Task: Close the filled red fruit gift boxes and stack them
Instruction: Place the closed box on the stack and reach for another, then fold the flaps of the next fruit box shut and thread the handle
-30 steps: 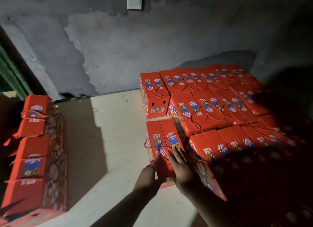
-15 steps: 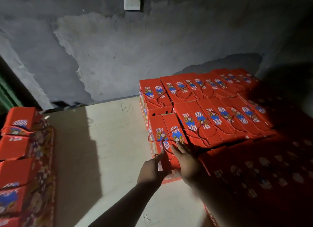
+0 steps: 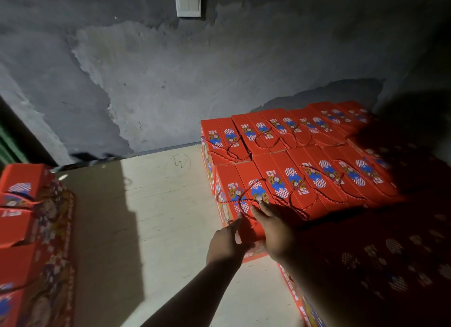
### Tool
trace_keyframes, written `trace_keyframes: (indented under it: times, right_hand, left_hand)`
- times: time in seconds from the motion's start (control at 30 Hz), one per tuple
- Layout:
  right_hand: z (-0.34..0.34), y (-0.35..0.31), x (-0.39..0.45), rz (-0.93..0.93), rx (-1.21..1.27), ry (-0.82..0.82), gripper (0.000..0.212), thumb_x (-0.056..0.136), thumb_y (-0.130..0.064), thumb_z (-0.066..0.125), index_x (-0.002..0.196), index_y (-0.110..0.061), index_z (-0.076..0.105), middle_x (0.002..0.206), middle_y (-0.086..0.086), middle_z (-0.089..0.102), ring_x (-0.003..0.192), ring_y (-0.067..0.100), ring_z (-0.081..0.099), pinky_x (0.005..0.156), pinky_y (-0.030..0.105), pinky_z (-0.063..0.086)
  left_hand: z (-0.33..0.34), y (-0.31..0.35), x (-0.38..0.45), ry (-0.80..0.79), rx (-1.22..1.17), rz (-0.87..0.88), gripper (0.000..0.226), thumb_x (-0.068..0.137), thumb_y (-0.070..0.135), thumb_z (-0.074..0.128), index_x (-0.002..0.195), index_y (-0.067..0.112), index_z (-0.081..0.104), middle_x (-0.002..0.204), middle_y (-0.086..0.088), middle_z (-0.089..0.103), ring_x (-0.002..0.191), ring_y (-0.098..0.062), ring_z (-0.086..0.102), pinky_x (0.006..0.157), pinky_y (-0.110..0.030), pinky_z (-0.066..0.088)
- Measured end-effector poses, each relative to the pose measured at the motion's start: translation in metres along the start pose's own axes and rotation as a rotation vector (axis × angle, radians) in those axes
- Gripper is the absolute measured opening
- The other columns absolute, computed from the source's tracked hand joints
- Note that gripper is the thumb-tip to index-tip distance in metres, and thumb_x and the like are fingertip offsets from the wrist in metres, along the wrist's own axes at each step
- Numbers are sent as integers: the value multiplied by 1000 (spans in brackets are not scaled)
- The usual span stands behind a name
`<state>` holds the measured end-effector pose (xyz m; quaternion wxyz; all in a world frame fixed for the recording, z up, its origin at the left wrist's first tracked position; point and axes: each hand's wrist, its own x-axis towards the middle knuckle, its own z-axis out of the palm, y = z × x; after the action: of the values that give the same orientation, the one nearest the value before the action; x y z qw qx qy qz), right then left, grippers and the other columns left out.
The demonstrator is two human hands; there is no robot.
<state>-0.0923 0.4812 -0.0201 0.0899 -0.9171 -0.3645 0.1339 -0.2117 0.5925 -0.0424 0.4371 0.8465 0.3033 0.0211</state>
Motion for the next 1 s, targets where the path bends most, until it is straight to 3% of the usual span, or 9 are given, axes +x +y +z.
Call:
trace_keyframes:
  times: [0.23,0.3,0.37,0.47,0.57,0.67,0.77,0.87,1.0]
  right_hand:
    - [-13,-13,4,71,-145,-144,113,87,-20,83,168,-31,4,175,-2,-10,161,29,-10,132,48,11]
    - [-22,-25,6,105,-222,-183,112,89,-19,82,168,-30,4,175,5,-13,160,34,-14,131,51,6]
    - [-26,-44,3,122,-270,-164,107,93,-23,78,168,-28,2,174,11,-15,159,39,-16,131,53,4]
    - [-19,-84,-11,62,-287,-93,83,105,-23,56,168,-18,2,174,19,-8,159,45,-9,130,52,4]
    - [-10,-121,-31,-47,-223,-53,75,104,-15,50,167,-15,9,174,17,0,161,38,4,130,44,13]
    - [5,-157,-58,-183,-144,-63,77,100,-14,56,166,-15,17,174,13,8,161,32,8,130,39,16]
    - [28,-199,-90,-291,-45,-59,70,100,-18,56,163,-18,26,173,10,17,160,28,14,129,35,16]
    - [57,-236,-124,-348,64,-120,65,102,-21,53,162,-23,28,172,7,20,161,24,13,129,33,16]
    - [96,-272,-168,-393,157,-204,64,102,-30,57,161,-25,32,168,2,31,159,19,20,129,31,18]
  left_hand:
    - [-1,8,-7,-147,118,27,83,106,33,58,168,34,4,167,-3,36,148,-28,43,117,-44,44]
    - [-5,10,-11,-173,126,46,72,109,29,49,168,34,7,171,-4,27,149,-32,41,116,-48,46]
    - [-14,14,-18,-123,95,84,65,109,26,46,167,34,17,167,-2,35,146,-31,44,114,-47,48]
    - [-39,15,-38,-45,45,114,60,96,30,44,157,31,43,143,-5,61,126,-28,60,100,-35,53]
    - [-68,-3,-65,-7,31,112,56,86,26,38,138,28,58,122,-1,69,106,-23,64,86,-32,53]
    - [-95,-33,-106,23,13,100,42,83,18,35,112,35,60,101,13,63,88,-9,57,70,-15,41]
    - [-121,-66,-153,58,13,60,35,82,16,35,94,45,51,91,20,58,86,1,57,66,-12,39]
    - [-142,-103,-202,102,56,9,41,85,12,41,111,37,61,105,20,62,94,-2,62,77,-19,49]
    - [-169,-153,-257,307,313,-105,41,95,18,52,130,34,65,127,17,63,116,-10,61,93,-30,54]
